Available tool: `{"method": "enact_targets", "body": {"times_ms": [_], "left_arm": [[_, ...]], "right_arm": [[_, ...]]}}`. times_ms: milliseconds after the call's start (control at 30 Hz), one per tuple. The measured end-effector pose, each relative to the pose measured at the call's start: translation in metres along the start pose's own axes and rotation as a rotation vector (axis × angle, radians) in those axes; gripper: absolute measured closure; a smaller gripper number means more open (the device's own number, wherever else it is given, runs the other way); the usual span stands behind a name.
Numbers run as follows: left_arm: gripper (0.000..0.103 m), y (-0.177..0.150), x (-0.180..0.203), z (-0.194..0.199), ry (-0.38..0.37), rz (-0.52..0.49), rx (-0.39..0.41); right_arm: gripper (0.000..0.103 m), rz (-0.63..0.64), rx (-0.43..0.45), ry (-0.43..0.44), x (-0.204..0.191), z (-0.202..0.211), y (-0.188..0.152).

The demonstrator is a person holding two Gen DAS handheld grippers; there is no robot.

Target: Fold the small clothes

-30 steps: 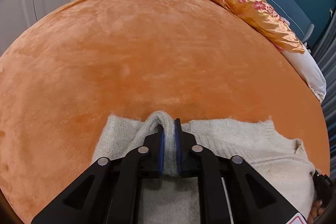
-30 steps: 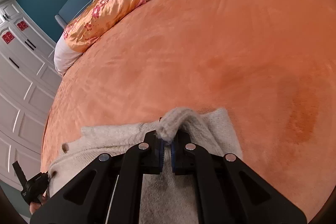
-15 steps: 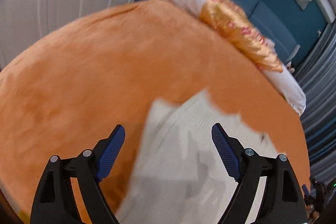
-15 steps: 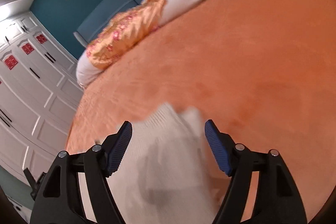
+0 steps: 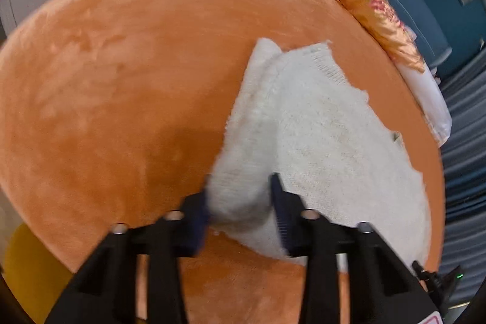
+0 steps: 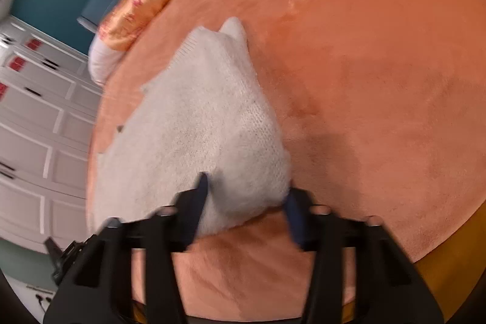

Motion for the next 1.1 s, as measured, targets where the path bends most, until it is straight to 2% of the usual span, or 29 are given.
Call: {"method": "enact_targets", "body": {"times_ms": [67, 100, 200, 267, 400, 467, 533, 567, 600, 667, 700, 733, 767, 800, 867, 900, 933, 1033, 1067, 1100], "left_arm": [[0.086, 0.003, -0.003, 0.016, -0.022, -0.001, 0.008], [0.092, 0.001, -0.006, 0.023, -0.023, -0.009, 0.014], [0.094, -0.010, -0.014, 0.046, -0.016, -0.051, -0.002], [0.094, -0.031, -0.028, 0.056, -0.003, -0.074, -0.044], [0.094, -0.082, -0.048, 0.055, 0.032, -0.083, -0.137], [0.093, -0.103, -0.054, 0.052, 0.052, -0.082, -0.155], [0.088, -0.108, -0.055, 0.053, 0.054, -0.082, -0.133], [0.083, -0.106, -0.053, 0.058, 0.065, -0.088, -0.112], [0.083, -0.101, -0.052, 0.063, 0.067, -0.088, -0.093], [0.082, -0.087, -0.045, 0.081, 0.046, -0.091, -0.027], [0.075, -0.079, -0.039, 0.089, 0.034, -0.099, 0.004], [0.065, -0.068, -0.033, 0.097, 0.021, -0.107, 0.042], [0.042, -0.052, -0.026, 0.103, 0.009, -0.110, 0.082], [0.029, -0.042, -0.022, 0.105, -0.001, -0.110, 0.107], [0.023, -0.013, -0.009, 0.096, -0.026, -0.102, 0.149], [0.018, -0.001, -0.002, 0.085, -0.026, -0.102, 0.147], [0.018, 0.011, 0.005, 0.070, -0.027, -0.095, 0.140], [0.018, 0.026, 0.016, 0.021, -0.046, -0.053, 0.073], [0.018, 0.028, 0.017, 0.006, -0.066, -0.047, 0.039], [0.020, 0.029, 0.018, -0.013, -0.054, -0.044, 0.000]], "right_arm": [[0.087, 0.005, 0.026, 0.020, -0.005, 0.013, 0.002], [0.088, 0.012, 0.050, 0.041, -0.009, 0.030, 0.004], [0.090, 0.036, 0.054, 0.052, -0.007, 0.059, -0.001], [0.090, 0.081, 0.038, 0.006, 0.000, 0.072, -0.011], [0.090, 0.124, -0.069, -0.113, 0.031, 0.076, -0.051], [0.090, 0.139, -0.127, -0.173, 0.048, 0.071, -0.074], [0.085, 0.167, -0.127, -0.176, 0.047, 0.070, -0.078], [0.082, 0.181, -0.123, -0.182, 0.043, 0.072, -0.077], [0.075, 0.199, -0.111, -0.201, 0.036, 0.075, -0.072], [0.071, 0.236, -0.050, -0.228, 0.023, 0.085, -0.061], [0.066, 0.251, -0.022, -0.224, 0.018, 0.089, -0.057], [0.057, 0.263, 0.011, -0.209, 0.013, 0.096, -0.053], [0.052, 0.269, 0.063, -0.181, 0.001, 0.103, -0.041], [0.045, 0.271, 0.090, -0.163, -0.005, 0.106, -0.034], [0.042, 0.281, 0.135, -0.123, -0.027, 0.100, -0.014], [0.038, 0.283, 0.146, -0.108, -0.035, 0.091, -0.006], [0.035, 0.275, 0.155, -0.099, -0.040, 0.080, 0.003], [0.034, 0.205, 0.127, -0.086, -0.045, 0.039, 0.020], [0.034, 0.183, 0.111, -0.098, -0.043, 0.024, 0.024], [0.034, 0.177, 0.100, -0.122, -0.041, 0.013, 0.021]]}}
Point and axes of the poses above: each gripper's, at about its wrist camera, not at the fingertips, and z roughly against the way its jaws point, x to its right, y to its top, the point moved 5 cm from there along -z, roughly the way its jaws point, and after that the axes turned 6 degrees about -z, right-handed, at the moved point
